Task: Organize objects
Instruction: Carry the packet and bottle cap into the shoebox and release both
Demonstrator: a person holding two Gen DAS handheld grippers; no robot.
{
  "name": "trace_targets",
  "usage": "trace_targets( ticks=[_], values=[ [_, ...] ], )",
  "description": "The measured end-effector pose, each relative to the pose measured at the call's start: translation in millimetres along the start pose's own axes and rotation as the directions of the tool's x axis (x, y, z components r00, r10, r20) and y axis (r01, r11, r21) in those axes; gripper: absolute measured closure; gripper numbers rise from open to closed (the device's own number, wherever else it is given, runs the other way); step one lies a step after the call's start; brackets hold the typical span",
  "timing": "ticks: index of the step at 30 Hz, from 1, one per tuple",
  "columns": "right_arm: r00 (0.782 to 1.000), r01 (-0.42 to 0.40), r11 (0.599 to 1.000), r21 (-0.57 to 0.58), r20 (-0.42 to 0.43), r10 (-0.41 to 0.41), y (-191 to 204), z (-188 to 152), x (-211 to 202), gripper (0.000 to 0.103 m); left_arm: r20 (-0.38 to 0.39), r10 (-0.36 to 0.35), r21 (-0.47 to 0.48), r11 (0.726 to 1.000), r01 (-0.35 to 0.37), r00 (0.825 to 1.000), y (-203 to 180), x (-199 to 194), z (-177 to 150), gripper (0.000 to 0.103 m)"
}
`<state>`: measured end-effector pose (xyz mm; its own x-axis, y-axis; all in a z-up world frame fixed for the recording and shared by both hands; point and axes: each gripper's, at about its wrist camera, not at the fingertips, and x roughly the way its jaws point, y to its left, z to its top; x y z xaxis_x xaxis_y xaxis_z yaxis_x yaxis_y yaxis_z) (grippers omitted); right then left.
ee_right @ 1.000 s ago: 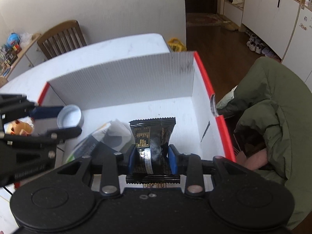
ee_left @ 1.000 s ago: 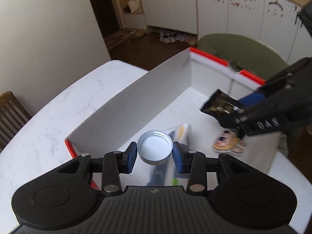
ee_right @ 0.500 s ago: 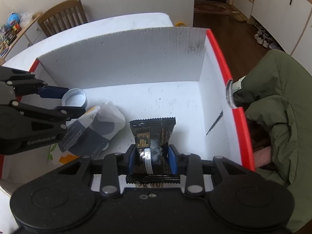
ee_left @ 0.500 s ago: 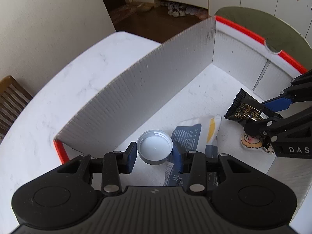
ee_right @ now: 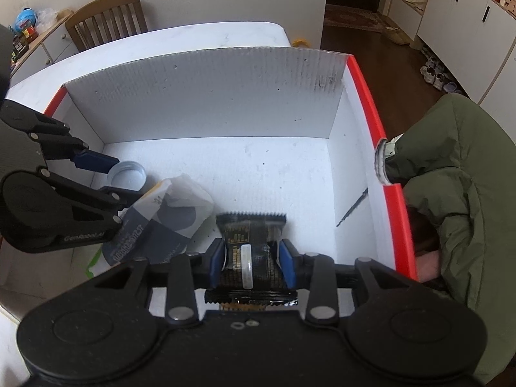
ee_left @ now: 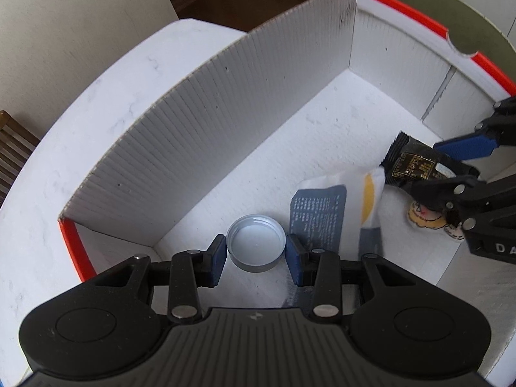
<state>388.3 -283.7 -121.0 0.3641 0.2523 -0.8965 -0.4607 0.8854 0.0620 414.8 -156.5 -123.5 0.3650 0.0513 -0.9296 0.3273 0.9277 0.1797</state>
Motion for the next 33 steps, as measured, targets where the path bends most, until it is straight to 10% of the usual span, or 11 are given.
trace_targets(
  ticks=[18, 33],
  values=[
    [0.995, -0.04, 0.999, 0.017, 0.093, 0.038, -3.4, -14.8, -42.8, 0.058, 0.109, -0.052, -0.024, 0.998, 0.055, 0.993, 6.4, -37.8, -22.6, 0.049],
    [0.976, -0.065, 0.998, 0.012, 0.21, 0.061, 16.2, -33.4, -99.2, 0.049, 0.296, -0.145, -0.078, 0.981, 0.176, 0.944, 18.1, -107.9, -55.5, 0.048]
  ],
)
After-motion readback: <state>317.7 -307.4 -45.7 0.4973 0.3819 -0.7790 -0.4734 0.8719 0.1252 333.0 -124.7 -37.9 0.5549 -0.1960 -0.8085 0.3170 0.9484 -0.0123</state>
